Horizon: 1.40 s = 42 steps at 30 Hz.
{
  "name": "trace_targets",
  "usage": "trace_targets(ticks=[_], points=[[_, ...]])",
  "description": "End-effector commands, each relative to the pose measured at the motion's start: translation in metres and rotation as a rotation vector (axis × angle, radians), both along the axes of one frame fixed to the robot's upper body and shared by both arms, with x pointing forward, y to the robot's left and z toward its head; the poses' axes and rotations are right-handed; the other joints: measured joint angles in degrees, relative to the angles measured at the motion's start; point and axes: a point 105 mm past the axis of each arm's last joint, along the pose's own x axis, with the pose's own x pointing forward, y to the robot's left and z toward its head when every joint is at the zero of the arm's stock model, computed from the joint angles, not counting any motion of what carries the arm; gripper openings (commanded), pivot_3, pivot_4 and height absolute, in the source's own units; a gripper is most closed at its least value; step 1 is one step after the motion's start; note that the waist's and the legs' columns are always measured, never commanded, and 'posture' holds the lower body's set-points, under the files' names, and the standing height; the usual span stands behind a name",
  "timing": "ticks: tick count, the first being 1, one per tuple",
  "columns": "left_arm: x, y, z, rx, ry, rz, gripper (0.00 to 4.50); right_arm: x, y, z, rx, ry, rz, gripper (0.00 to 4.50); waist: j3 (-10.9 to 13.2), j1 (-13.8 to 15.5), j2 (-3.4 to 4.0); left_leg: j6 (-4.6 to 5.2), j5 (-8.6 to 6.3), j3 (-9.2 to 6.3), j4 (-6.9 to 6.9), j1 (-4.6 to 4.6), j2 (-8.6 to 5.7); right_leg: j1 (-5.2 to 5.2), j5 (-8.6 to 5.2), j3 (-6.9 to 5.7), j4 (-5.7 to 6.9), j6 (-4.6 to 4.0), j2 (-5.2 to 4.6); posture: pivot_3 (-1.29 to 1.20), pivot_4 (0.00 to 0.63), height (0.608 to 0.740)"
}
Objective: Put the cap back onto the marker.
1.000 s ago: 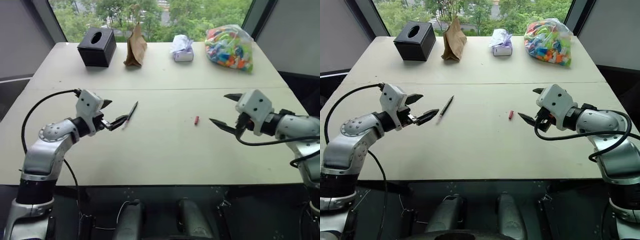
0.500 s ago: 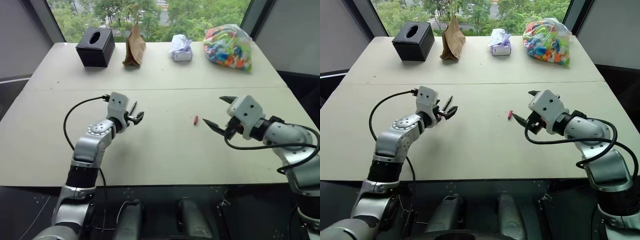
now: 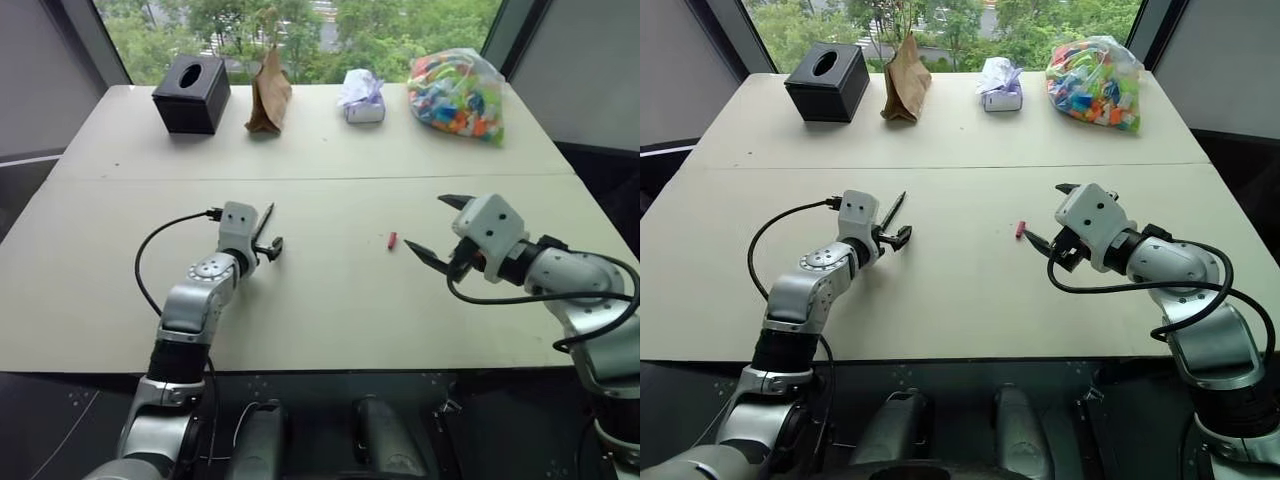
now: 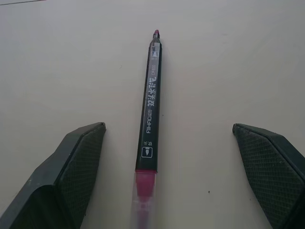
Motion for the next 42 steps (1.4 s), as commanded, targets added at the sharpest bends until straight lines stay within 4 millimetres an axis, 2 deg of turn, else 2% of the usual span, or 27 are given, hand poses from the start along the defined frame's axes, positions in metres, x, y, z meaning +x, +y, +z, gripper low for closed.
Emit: trace_targets(ticks=[1, 15, 18, 25, 37, 42], points=[[0.004, 0.01, 0.001, 0.0, -0.004, 0.033, 4.5, -0.003, 0.003, 0.013, -0.004, -0.06, 0.007, 4.46, 0.0, 0.0, 0.0, 0.0, 0.0, 0.0, 0.0, 0.0, 0.0, 0.0, 0.0, 0.0, 0.0, 0.0, 0.0, 0.0, 0.15, 0.74], [0.013, 0.017, -0.009, 0.001, 0.024, 0.041, 4.5, -0.003, 0.0, 0.016, -0.012, -0.078, -0.013, 4.46, 0.0, 0.0, 0.03, 0.0, 0.0, 0.0, 0.0, 0.04, 0.0, 0.04, 0.0, 0.0, 0.02, 0.0, 0.0, 0.0, 0.15, 0.74], [0.013, 0.017, -0.014, -0.001, 0.04, 0.034, 3.73, -0.004, 0.0, 0.016, -0.014, -0.079, -0.017, 4.5, 0.0, 0.0, 0.03, 0.0, 0.0, 0.0, 0.0, 0.07, 0.0, 0.07, 0.0, 0.0, 0.02, 0.0, 0.0, 0.0, 0.15, 0.74], [0.012, 0.02, -0.02, 0.0, 0.062, 0.035, 0.11, -0.005, -0.002, 0.016, -0.019, -0.078, -0.025, 4.5, -0.1, 0.1, 0.03, 0.0, 0.0, 0.0, 0.01, 0.08, -0.02, 0.12, 0.0, -0.01, 0.0, 0.0, -0.02, 0.0, 0.15, 0.74], [0.011, 0.02, -0.02, 0.004, 0.07, 0.013, 0.04, -0.001, 0.0, 0.015, -0.013, -0.078, -0.024, 4.5, -0.1, 0.1, 0.05, 0.0, 0.0, -0.02, 0.02, 0.12, -0.03, 0.17, 0.0, -0.01, 0.0, 0.0, -0.03, 0.0, 0.15, 0.74], [0.01, 0.017, -0.006, 0.05, -0.001, -0.07, 0.04, -0.001, 0.002, 0.013, 0.0, -0.074, -0.022, 4.5, -0.1, 0.0, 0.05, 0.0, 0.0, -0.02, 0.01, 0.12, -0.03, 0.17, 0.0, -0.01, -0.01, 0.0, -0.02, 0.0, 0.15, 0.74]])
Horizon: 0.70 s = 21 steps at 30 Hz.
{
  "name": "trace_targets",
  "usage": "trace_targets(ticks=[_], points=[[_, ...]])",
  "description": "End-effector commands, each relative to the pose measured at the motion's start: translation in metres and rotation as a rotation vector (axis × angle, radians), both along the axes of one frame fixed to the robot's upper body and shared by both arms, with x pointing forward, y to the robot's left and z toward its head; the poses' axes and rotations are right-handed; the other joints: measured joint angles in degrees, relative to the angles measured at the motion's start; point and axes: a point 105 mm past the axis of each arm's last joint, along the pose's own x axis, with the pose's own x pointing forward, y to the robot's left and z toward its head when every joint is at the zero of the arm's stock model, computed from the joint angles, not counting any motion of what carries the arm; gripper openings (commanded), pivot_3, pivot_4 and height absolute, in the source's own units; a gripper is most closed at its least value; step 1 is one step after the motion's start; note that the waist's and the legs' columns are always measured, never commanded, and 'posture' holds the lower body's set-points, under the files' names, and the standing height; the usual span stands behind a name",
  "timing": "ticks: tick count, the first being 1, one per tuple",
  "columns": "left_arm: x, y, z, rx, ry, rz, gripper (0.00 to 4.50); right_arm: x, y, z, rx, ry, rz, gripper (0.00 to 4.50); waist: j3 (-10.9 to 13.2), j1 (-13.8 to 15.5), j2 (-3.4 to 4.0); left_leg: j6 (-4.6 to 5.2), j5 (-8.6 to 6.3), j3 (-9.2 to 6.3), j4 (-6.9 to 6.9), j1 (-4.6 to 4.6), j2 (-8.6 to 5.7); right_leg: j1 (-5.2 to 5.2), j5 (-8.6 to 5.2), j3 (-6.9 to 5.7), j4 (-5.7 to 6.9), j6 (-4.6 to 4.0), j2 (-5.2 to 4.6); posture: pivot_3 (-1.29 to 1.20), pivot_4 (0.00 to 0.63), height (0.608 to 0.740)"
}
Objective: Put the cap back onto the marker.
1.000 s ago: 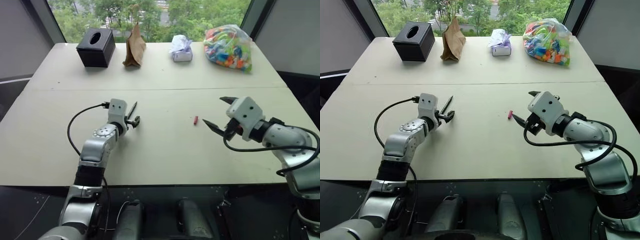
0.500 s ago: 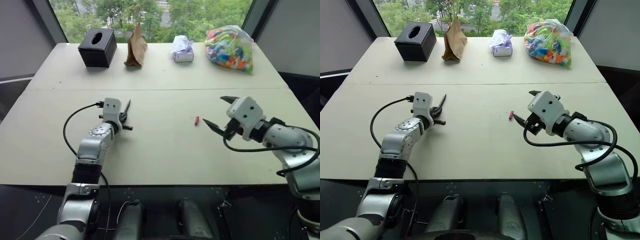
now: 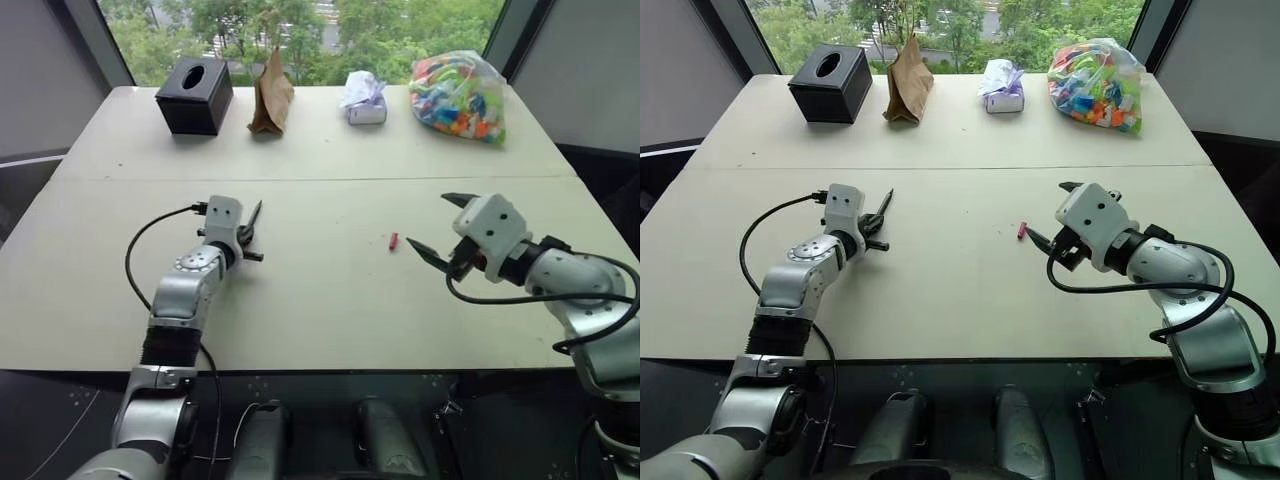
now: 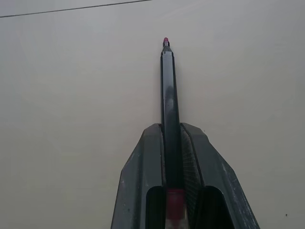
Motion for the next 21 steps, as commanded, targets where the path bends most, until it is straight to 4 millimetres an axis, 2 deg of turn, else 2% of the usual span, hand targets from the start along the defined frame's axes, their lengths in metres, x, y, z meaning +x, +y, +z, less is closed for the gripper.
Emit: trace_targets(ticks=[1, 7, 10, 12, 15, 17, 21], points=[[-0.006, -0.007, 0.004, 0.022, -0.023, -0.107, 0.04, 0.0, 0.005, 0.01, 0.02, -0.047, 0.007, 4.5, 0.0, 0.0, 0.0, 0.0, 0.0, 0.0, 0.0, 0.0, 0.0, -0.01, 0.0, 0.0, 0.0, 0.0, 0.0, 0.0, 0.15, 0.74], [-0.022, -0.008, 0.055, 0.053, -0.167, -0.414, 0.04, 0.01, -0.002, -0.009, 0.042, 0.055, -0.115, 4.5, 0.0, -0.1, -0.03, 0.0, 0.0, -0.01, -0.01, -0.12, 0.01, -0.15, -0.01, 0.0, 0.01, -0.03, 0.0, 0.0, 0.15, 0.74], [-0.033, 0.006, 0.087, 0.088, -0.222, -0.551, 0.04, 0.019, 0.006, -0.013, 0.181, 0.102, -0.211, 4.5, 0.0, -0.4, -0.05, 0.0, 0.0, 0.02, -0.03, -0.16, 0.05, -0.24, -0.06, 0.01, 0.02, -0.14, 0.01, 0.0, 0.15, 0.74], [-0.036, 0.013, 0.102, 0.109, -0.239, -0.601, 0.04, 0.027, 0.012, -0.012, 0.256, 0.111, -0.271, 4.5, 0.1, -0.4, -0.03, 0.0, 0.0, 0.02, -0.06, -0.16, 0.1, -0.32, -0.08, 0.03, 0.05, -0.22, 0.05, 0.0, 0.15, 0.74], [-0.036, 0.021, 0.119, 0.138, -0.252, -0.634, 0.04, 0.043, 0.023, -0.012, 0.41, 0.132, -0.391, 4.5, 0.1, -0.3, -0.04, 0.0, 0.0, 0.03, -0.06, -0.19, 0.1, -0.35, -0.08, 0.03, 0.05, -0.21, 0.05, 0.0, 0.15, 0.74], [-0.037, 0.02, 0.128, 0.146, -0.261, -0.669, 0.04, 0.055, 0.032, -0.014, 0.548, 0.176, -0.482, 4.5, 0.1, -0.3, -0.04, 0.0, 0.0, 0.03, -0.06, -0.21, 0.09, -0.36, -0.03, 0.03, 0.07, -0.12, 0.05, 0.0, 0.15, 0.74], [-0.036, 0.018, 0.134, 0.156, -0.26, -0.699, 0.04, 0.067, 0.042, -0.022, 0.73, 0.257, -0.636, 4.5, 0.1, -0.1, -0.01, 0.0, 0.0, 0.01, -0.08, -0.25, 0.06, -0.42, 0.02, 0.01, 0.11, -0.05, 0.04, 0.0, 0.15, 0.74]])
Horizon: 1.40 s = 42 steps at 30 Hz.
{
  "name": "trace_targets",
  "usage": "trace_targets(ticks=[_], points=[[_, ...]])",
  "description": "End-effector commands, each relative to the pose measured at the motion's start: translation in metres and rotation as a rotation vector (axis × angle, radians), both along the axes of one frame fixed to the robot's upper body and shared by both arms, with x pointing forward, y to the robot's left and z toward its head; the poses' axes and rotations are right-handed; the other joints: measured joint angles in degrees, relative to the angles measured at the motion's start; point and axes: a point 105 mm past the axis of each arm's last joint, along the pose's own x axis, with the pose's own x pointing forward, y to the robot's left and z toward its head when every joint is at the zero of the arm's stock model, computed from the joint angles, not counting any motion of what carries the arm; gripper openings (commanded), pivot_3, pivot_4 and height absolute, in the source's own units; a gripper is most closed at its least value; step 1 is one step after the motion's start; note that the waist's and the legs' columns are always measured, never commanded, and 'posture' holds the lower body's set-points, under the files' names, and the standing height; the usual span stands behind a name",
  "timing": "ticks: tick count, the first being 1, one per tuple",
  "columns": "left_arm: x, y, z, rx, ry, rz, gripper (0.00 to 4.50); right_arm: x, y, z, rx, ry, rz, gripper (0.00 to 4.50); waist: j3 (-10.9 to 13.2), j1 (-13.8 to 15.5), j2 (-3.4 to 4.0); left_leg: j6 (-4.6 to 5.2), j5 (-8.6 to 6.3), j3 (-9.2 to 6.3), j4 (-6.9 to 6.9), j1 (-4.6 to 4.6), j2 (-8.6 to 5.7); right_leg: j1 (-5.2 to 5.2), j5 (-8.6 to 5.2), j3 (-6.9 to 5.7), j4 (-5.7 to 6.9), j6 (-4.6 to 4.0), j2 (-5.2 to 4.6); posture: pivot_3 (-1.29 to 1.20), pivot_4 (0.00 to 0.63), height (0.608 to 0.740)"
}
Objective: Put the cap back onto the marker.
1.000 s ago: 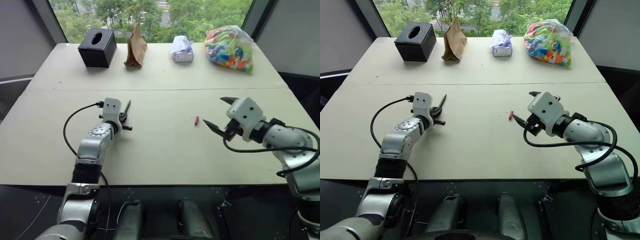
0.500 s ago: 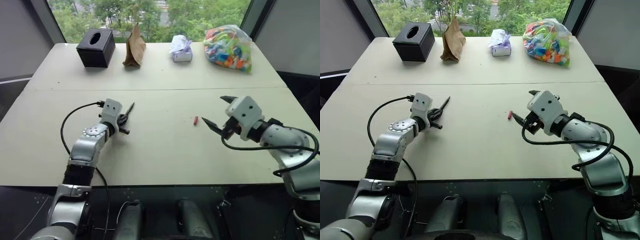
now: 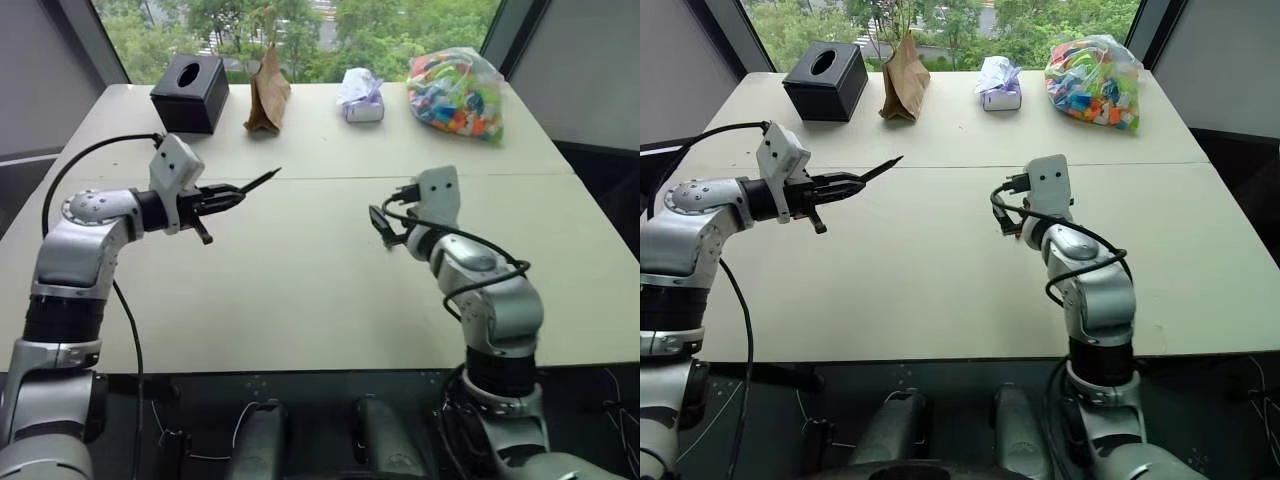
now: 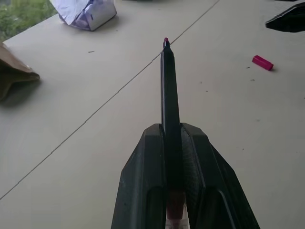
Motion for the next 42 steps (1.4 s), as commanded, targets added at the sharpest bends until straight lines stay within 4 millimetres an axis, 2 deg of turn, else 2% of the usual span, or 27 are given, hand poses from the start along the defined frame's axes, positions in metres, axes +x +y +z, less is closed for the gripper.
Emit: trace_targets(ticks=[1, 9, 13, 16, 27, 42], points=[[-0.001, 0.001, 0.016, 0.011, -0.047, -0.025, 0.04, 0.006, -0.012, 0.002, 0.079, 0.028, -0.171, 4.5, 0.0, 0.0, 0.0, 0.0, 0.0, 0.0, 0.0, -0.02, -0.03, -0.02, 0.0, 0.0, 0.0, 0.0, -0.02, 0.0, 0.15, 0.74], [-0.006, 0.001, 0.016, 0.027, -0.039, -0.041, 0.04, 0.001, -0.007, -0.01, 0.072, 0.062, -0.271, 4.5, 0.0, -0.5, 0.02, 0.0, 0.0, 0.01, -0.11, -0.07, -0.04, -0.14, 0.0, 0.0, 0.01, 0.0, -0.02, 0.0, 0.15, 0.74], [-0.007, 0.001, 0.016, 0.026, -0.04, -0.029, 0.04, -0.003, 0.001, -0.018, 0.081, 0.102, -0.243, 4.5, 0.0, -0.9, 0.03, 0.0, 0.0, 0.01, -0.15, -0.07, -0.03, -0.16, 0.0, 0.01, 0.01, 0.0, -0.01, 0.0, 0.15, 0.74], [-0.008, 0.0, 0.015, 0.023, -0.038, -0.027, 0.04, -0.005, 0.011, -0.021, 0.071, 0.127, -0.155, 4.5, 0.0, -1.5, 0.03, 0.0, 0.0, -0.01, -0.15, -0.06, -0.03, -0.16, 0.0, 0.0, 0.02, 0.0, -0.01, 0.0, 0.15, 0.74], [-0.007, -0.003, 0.011, -0.002, -0.046, -0.015, 0.04, -0.016, 0.006, -0.04, 0.035, 0.246, -0.077, 4.5, 0.0, -1.8, 0.03, 0.01, 0.0, -0.02, -0.19, -0.06, -0.02, -0.16, -0.01, 0.0, 0.02, 0.0, 0.0, 0.0, 0.15, 0.74], [-0.011, -0.003, 0.01, -0.02, -0.058, 0.008, 0.04, -0.001, 0.011, -0.053, -0.011, 0.247, -0.066, 4.5, 0.0, -1.8, 0.02, 0.01, 0.0, 0.0, -0.2, -0.04, -0.02, -0.16, 0.0, 0.01, 0.01, 0.0, -0.01, 0.0, 0.15, 0.74]])
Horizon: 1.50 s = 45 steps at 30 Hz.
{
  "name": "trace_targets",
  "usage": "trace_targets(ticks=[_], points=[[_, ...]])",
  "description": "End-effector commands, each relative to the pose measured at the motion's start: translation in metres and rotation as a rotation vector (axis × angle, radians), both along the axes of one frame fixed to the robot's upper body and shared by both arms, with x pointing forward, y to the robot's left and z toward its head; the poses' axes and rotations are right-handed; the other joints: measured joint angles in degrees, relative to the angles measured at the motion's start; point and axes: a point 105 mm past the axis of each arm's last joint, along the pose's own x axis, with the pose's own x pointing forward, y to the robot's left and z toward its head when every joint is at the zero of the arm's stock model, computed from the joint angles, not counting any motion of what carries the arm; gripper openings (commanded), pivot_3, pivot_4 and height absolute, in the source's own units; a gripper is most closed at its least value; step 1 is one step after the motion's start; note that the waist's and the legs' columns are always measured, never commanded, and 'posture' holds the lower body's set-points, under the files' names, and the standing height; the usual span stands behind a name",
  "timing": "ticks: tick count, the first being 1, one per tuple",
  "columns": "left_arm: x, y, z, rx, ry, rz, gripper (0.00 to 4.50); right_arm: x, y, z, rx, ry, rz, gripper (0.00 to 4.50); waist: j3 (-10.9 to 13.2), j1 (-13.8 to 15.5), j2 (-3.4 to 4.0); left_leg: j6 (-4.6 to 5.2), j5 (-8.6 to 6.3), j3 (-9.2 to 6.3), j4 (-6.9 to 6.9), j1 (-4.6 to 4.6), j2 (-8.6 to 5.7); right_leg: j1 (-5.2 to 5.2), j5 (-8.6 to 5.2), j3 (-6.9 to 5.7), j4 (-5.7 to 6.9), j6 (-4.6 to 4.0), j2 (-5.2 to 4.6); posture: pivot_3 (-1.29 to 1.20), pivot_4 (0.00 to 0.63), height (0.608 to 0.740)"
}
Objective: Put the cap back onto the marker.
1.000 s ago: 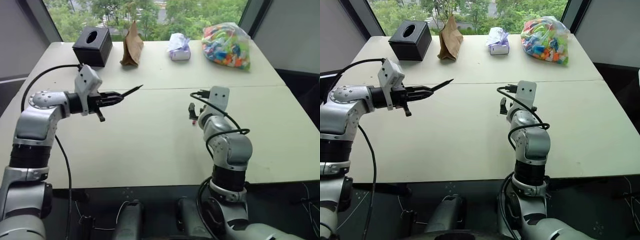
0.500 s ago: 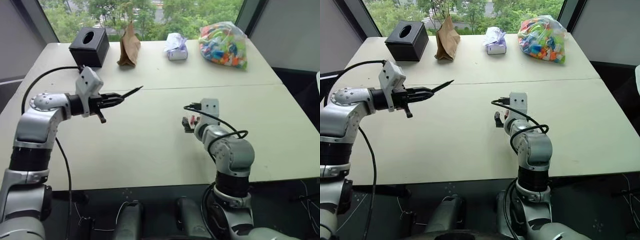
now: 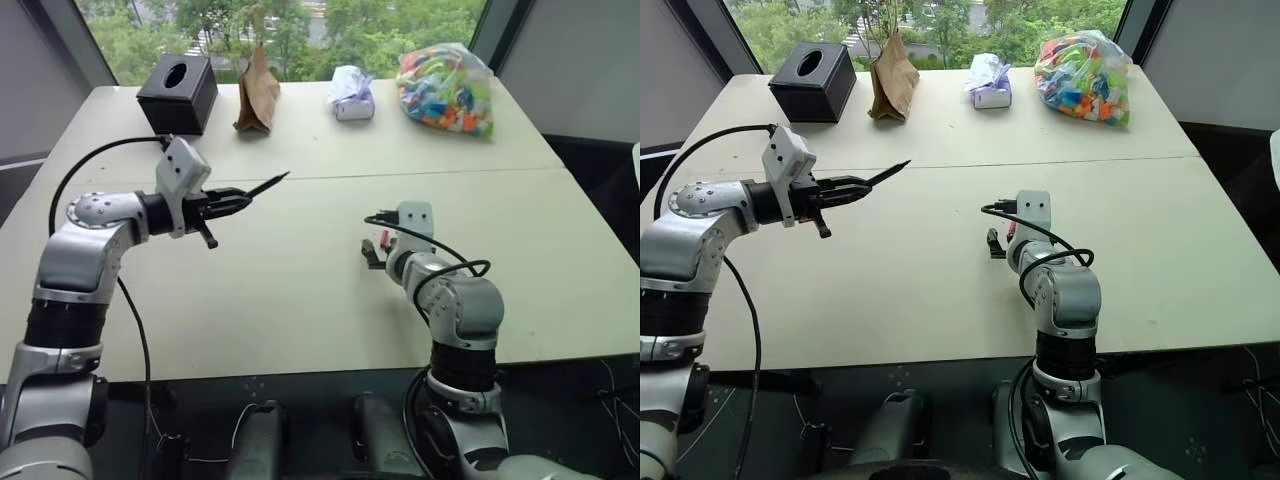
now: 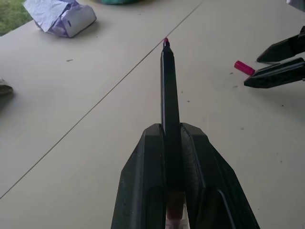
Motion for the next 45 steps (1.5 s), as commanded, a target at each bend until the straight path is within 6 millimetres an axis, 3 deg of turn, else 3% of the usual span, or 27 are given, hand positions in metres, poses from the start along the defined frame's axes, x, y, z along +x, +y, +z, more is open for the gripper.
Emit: trace_targets(ticks=[1, 7, 8, 10, 17, 23, 27, 32, 34, 36, 45], points=[[-0.005, 0.003, 0.016, -0.016, -0.064, 0.008, 0.04, 0.007, 0.006, 0.007, -0.018, -0.045, 0.021, 4.5, 0.0, 0.0, 0.0, 0.0, 0.0, 0.0, -0.01, 0.0, 0.0, 0.0, 0.0, 0.0, 0.0, 0.0, 0.0, 0.0, 0.15, 0.74], [-0.008, 0.006, 0.016, -0.018, -0.066, 0.022, 0.04, 0.013, 0.008, 0.003, -0.026, -0.051, 0.022, 4.5, 0.0, 0.0, 0.0, 0.0, 0.0, -0.01, -0.01, 0.02, 0.01, 0.0, 0.0, 0.0, 0.0, 0.0, 0.01, 0.0, 0.15, 0.74], [-0.009, 0.007, 0.016, -0.018, -0.066, 0.025, 0.01, 0.013, 0.008, 0.003, -0.028, -0.052, 0.022, 4.24, 0.0, 0.0, 0.0, 0.0, 0.0, 0.0, -0.01, 0.02, 0.01, 0.01, 0.0, 0.0, 0.0, 0.0, 0.0, 0.0, 0.15, 0.74], [-0.009, 0.007, 0.016, -0.018, -0.067, 0.027, 0.0, 0.013, 0.009, 0.002, -0.03, -0.054, 0.026, 3.55, 0.0, 0.0, 0.0, 0.0, 0.0, -0.01, -0.01, 0.03, 0.01, 0.01, 0.0, 0.0, 0.0, 0.0, 0.0, 0.0, 0.15, 0.74], [-0.009, 0.008, 0.018, -0.019, -0.072, 0.031, 0.0, 0.011, 0.011, -0.001, -0.031, -0.048, 0.04, 0.02, 0.0, 0.0, 0.0, 0.0, 0.0, -0.01, -0.05, 0.05, 0.03, 0.0, 0.0, 0.01, 0.0, -0.01, 0.02, 0.0, 0.15, 0.74], [-0.008, 0.007, 0.016, -0.017, -0.065, 0.025, 0.0, 0.008, 0.007, -0.005, -0.039, -0.037, 0.064, 0.02, 0.0, 0.0, 0.0, 0.0, 0.0, 0.0, -0.06, 0.05, 0.03, 0.01, 0.0, 0.01, 0.0, -0.01, 0.02, 0.0, 0.15, 0.74], [-0.01, 0.003, 0.009, -0.017, -0.045, -0.007, 0.0, 0.004, 0.011, 0.007, -0.061, -0.096, 0.213, 0.02, 0.0, 0.0, 0.0, 0.0, 0.0, 0.02, -0.06, 0.05, 0.02, 0.01, 0.0, 0.01, -0.02, 0.0, 0.01, 0.0, 0.15, 0.74], [-0.02, -0.022, -0.007, -0.036, -0.009, -0.15, 0.0, 0.002, 0.007, 0.059, -0.205, -0.35, 0.519, 0.02, 0.0, 0.1, 0.02, 0.0, 0.0, 0.05, -0.06, 0.04, 0.0, 0.03, 0.0, 0.0, -0.04, 0.0, 0.0, 0.0, 0.15, 0.74], [-0.029, -0.037, -0.016, -0.039, 0.006, -0.254, 0.0, -0.007, 0.005, 0.083, -0.31, -0.447, 0.717, 0.02, 0.0, 0.2, 0.02, 0.0, 0.0, 0.06, -0.05, 0.02, -0.02, 0.06, 0.0, 0.0, -0.08, 0.01, -0.02, 0.0, 0.15, 0.74], [-0.033, -0.045, -0.021, -0.024, 0.0, -0.324, 0.0, -0.017, 0.007, 0.094, -0.386, -0.49, 0.877, 0.02, 0.1, 0.1, -0.02, 0.0, 0.0, 0.09, -0.04, 0.02, -0.05, 0.08, 0.0, 0.0, -0.12, 0.03, -0.05, 0.0, 0.15, 0.74], [-0.023, -0.054, -0.022, 0.103, -0.096, -0.465, 0.0, -0.04, 0.002, 0.099, -0.601, -0.422, 1.284, 0.02, 0.1, 0.2, -0.03, 0.01, 0.0, 0.1, 0.03, 0.05, 0.1, 0.09, -0.01, -0.02, -0.1, 0.0, 0.09, 0.0, 0.15, 0.74]])
